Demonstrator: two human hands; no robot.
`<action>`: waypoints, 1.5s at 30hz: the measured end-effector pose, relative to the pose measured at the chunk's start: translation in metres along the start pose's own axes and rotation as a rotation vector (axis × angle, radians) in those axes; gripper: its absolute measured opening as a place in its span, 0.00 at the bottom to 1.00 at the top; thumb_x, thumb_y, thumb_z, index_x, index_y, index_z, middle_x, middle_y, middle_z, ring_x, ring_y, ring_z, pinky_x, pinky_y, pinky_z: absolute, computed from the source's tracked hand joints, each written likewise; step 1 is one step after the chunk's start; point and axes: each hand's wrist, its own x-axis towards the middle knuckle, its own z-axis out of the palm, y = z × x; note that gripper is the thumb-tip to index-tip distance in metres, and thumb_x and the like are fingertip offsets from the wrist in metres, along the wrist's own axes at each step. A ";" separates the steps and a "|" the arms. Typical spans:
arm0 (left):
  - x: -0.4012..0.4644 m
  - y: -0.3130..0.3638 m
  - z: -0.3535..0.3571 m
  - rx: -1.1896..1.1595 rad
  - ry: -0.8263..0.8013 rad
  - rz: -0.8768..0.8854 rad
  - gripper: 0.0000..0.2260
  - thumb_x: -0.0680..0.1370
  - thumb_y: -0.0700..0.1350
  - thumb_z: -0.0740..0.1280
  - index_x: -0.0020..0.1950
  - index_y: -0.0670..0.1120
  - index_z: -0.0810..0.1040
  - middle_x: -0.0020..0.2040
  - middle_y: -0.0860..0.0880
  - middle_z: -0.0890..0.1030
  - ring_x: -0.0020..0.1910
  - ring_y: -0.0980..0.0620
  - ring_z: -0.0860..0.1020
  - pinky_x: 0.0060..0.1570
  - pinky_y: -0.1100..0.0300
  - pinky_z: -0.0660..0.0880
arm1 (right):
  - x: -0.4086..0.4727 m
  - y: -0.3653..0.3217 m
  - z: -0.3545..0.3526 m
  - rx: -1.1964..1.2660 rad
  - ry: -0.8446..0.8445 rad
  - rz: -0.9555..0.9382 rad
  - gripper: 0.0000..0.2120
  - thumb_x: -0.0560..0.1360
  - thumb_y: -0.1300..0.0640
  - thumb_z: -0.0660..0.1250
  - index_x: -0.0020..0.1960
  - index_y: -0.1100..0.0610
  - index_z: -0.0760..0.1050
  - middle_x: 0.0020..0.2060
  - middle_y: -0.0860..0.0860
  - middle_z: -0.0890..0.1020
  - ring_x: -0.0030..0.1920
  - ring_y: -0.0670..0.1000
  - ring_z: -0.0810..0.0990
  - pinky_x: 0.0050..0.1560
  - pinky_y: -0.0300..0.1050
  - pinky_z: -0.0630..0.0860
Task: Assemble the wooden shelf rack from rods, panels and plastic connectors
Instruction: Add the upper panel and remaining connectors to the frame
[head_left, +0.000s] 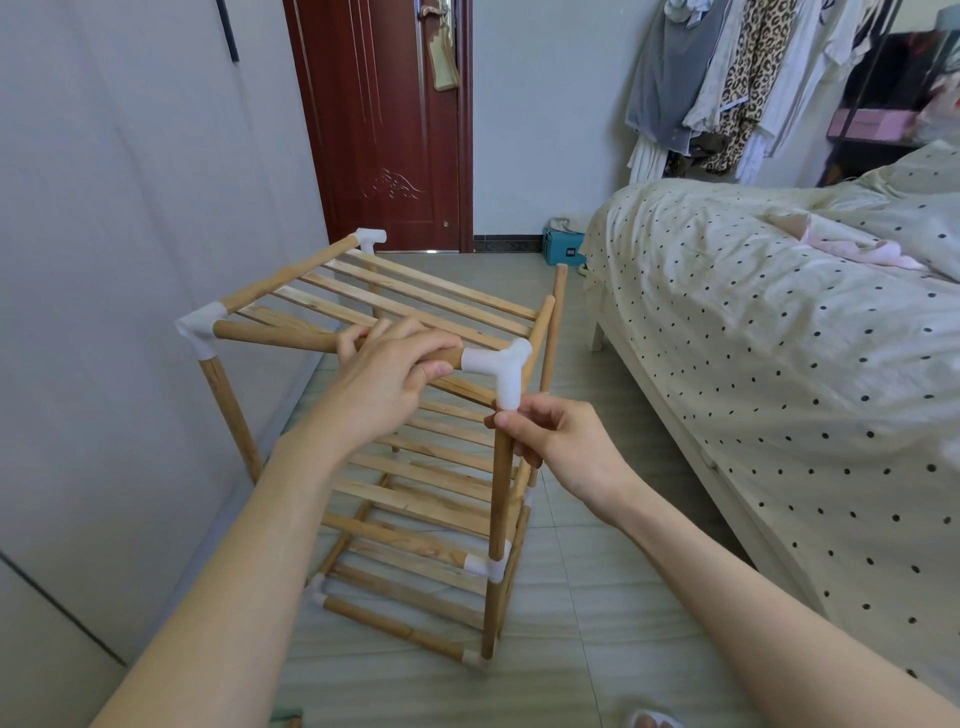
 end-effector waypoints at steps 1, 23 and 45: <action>0.000 0.000 -0.002 -0.004 -0.015 -0.006 0.12 0.80 0.45 0.61 0.61 0.55 0.76 0.42 0.64 0.66 0.53 0.59 0.63 0.54 0.63 0.49 | 0.000 0.000 0.001 0.007 0.007 0.000 0.06 0.76 0.60 0.66 0.49 0.62 0.80 0.31 0.50 0.77 0.28 0.41 0.72 0.32 0.33 0.70; -0.024 0.003 -0.006 -0.266 0.038 -0.122 0.12 0.67 0.60 0.54 0.32 0.56 0.69 0.47 0.62 0.73 0.58 0.58 0.61 0.57 0.66 0.50 | 0.008 0.009 -0.005 0.240 0.082 0.212 0.09 0.78 0.58 0.63 0.45 0.62 0.78 0.39 0.54 0.80 0.32 0.48 0.75 0.34 0.37 0.76; -0.048 -0.048 -0.030 -0.954 0.389 -0.965 0.16 0.79 0.54 0.50 0.49 0.52 0.76 0.46 0.48 0.82 0.45 0.50 0.79 0.52 0.49 0.73 | 0.049 -0.051 0.103 -0.463 -0.120 -0.525 0.15 0.79 0.55 0.62 0.63 0.56 0.75 0.54 0.51 0.80 0.56 0.50 0.75 0.58 0.42 0.69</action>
